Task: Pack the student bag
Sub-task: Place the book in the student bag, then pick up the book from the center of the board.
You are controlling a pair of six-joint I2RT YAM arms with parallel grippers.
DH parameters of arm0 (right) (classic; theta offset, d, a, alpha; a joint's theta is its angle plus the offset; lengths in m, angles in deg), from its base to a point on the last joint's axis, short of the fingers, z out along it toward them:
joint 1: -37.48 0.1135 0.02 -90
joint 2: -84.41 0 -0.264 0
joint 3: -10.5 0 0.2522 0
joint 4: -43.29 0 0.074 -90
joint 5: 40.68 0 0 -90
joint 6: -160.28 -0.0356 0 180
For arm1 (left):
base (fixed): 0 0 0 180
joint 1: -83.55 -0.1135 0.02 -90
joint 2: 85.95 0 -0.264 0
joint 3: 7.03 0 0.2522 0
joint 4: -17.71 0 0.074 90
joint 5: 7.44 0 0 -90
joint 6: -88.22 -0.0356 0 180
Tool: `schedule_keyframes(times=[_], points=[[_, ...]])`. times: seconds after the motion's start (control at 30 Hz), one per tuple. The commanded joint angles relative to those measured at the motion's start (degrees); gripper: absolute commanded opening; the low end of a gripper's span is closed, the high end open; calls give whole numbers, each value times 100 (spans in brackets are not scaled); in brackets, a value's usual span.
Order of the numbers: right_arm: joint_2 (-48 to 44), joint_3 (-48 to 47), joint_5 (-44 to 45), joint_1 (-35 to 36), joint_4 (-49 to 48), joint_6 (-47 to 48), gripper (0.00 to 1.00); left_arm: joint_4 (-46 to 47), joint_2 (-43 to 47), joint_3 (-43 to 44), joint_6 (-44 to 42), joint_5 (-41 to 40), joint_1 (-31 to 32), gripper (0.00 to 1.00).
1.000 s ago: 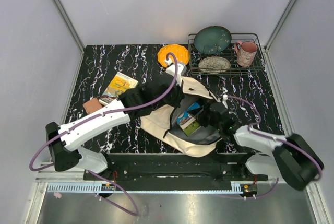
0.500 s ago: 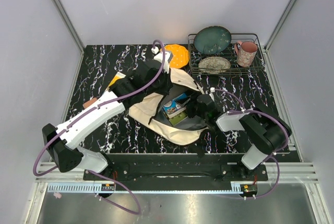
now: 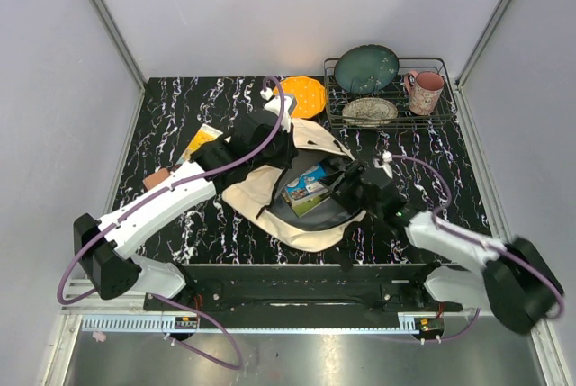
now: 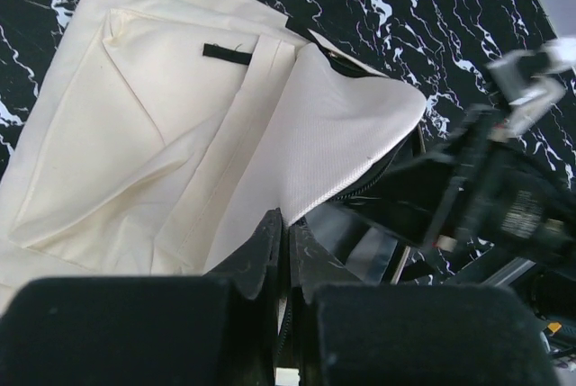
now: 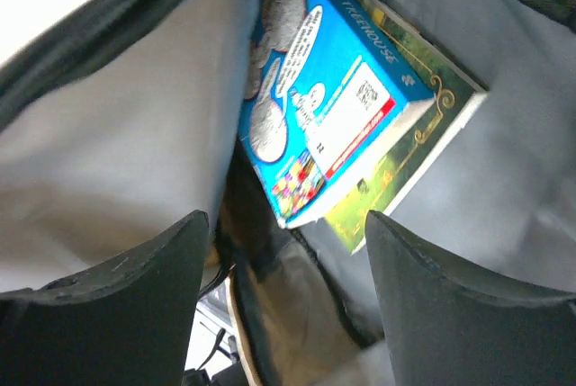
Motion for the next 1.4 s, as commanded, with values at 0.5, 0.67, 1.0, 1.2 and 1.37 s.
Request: schedule_keyframes(times=[0.5, 0.67, 1.0, 1.2, 1.37], points=[[-5656, -272, 1093, 47, 4378, 838, 74, 124, 884, -350, -197, -917, -854, 99], [-3726, -887, -84, 56, 3444, 1569, 75, -96, 885, -191, -724, -557, -2200, 99], [-1840, -923, -2239, 109, 913, 1323, 75, -1212, -1153, 1214, -1638, 1147, -4415, 99], [-1944, -959, -2337, 135, 1377, 1552, 75, -1221, -2419, 1645, -1788, 1263, -4873, 99], [-2470, -582, -2389, 135, 1782, 1359, 75, -967, -3000, 1664, -1850, 1034, -5050, 99]])
